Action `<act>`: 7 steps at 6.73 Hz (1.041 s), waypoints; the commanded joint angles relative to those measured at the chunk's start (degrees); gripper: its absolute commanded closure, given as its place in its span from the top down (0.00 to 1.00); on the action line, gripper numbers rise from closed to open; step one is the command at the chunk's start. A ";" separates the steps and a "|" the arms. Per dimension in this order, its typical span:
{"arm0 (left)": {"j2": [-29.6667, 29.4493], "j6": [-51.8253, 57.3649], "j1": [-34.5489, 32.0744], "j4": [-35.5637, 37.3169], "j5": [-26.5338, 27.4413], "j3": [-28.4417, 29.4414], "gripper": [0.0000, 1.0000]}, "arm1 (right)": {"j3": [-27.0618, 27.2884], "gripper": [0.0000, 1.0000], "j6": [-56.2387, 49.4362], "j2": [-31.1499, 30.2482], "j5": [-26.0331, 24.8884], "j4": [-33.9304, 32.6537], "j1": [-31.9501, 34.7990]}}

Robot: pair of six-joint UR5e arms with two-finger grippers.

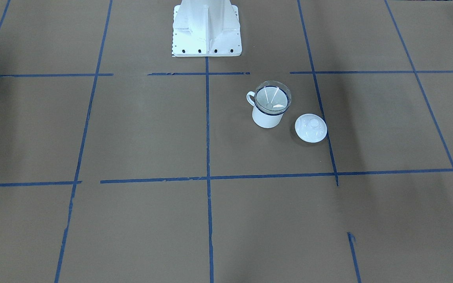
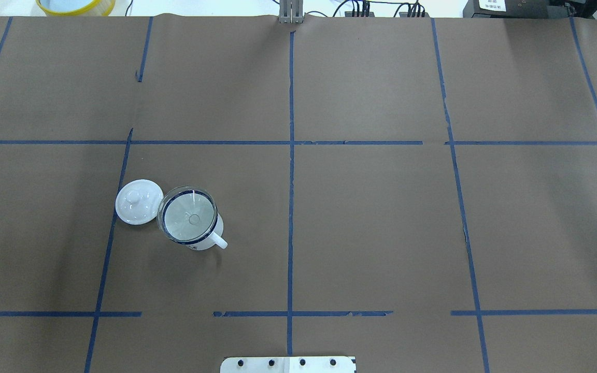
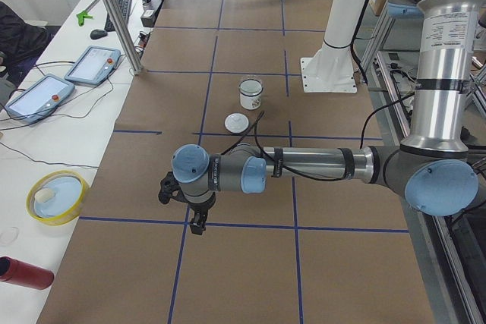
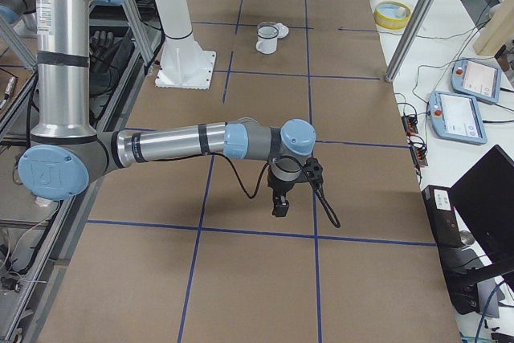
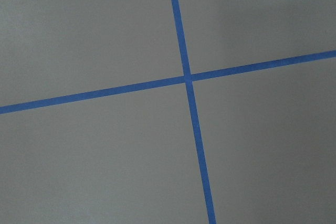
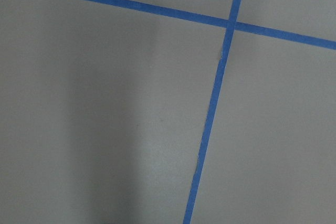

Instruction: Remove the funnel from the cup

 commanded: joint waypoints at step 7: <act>-10.53 -19.44 1.04 20.28 5.03 -24.37 1.00 | 0.03 1.00 0.00 0.00 0.00 0.00 0.00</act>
